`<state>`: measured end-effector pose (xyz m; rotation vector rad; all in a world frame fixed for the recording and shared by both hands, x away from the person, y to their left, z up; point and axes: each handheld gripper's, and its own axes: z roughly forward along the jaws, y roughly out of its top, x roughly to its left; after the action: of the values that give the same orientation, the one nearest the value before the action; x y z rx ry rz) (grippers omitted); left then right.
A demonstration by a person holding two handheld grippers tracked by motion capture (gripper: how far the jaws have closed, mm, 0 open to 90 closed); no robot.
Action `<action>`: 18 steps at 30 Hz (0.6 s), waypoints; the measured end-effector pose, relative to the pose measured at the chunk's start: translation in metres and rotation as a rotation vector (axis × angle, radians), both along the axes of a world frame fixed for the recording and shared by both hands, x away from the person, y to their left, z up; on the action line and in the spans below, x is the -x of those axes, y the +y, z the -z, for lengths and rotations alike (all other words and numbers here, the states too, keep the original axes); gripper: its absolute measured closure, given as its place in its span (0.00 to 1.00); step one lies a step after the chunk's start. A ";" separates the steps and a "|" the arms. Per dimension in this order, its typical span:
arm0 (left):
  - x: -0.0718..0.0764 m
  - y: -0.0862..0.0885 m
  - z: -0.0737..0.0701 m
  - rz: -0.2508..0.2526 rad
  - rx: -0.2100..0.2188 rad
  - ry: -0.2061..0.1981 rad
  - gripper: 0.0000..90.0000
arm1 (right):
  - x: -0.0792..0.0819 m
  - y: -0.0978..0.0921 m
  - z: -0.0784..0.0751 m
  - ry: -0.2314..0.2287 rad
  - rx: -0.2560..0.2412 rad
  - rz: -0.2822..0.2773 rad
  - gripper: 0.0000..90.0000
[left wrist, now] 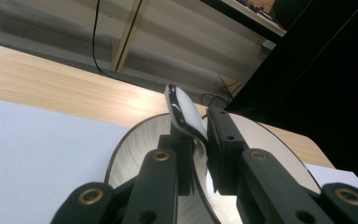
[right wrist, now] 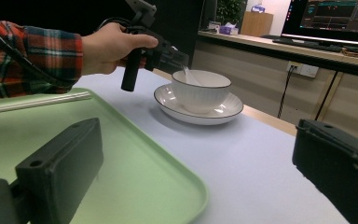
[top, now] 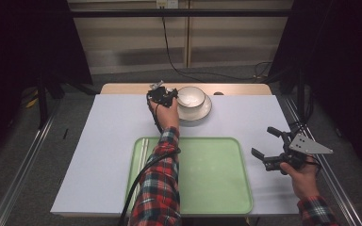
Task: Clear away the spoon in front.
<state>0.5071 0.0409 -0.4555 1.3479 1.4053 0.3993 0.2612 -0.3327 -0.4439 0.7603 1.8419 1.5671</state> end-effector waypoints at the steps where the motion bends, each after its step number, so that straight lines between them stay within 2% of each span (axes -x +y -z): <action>1: 0.000 0.000 0.000 0.003 -0.003 -0.002 0.90 | 0.000 0.000 0.000 0.002 -0.002 0.000 0.01; 12: -0.007 0.000 0.000 -0.007 0.000 -0.018 0.91 | 0.000 -0.001 0.000 0.009 -0.002 0.000 0.01; 15: -0.008 -0.001 0.000 -0.012 0.017 -0.019 0.91 | 0.000 0.000 0.001 0.009 -0.003 -0.001 0.01; 18: -0.009 0.000 -0.001 0.005 0.020 -0.025 0.92 | 0.000 0.000 0.001 0.010 -0.003 -0.001 0.01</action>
<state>0.5157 0.0412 -0.4549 1.3257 1.3822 0.3968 0.2608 -0.3331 -0.4444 0.7699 1.8472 1.5702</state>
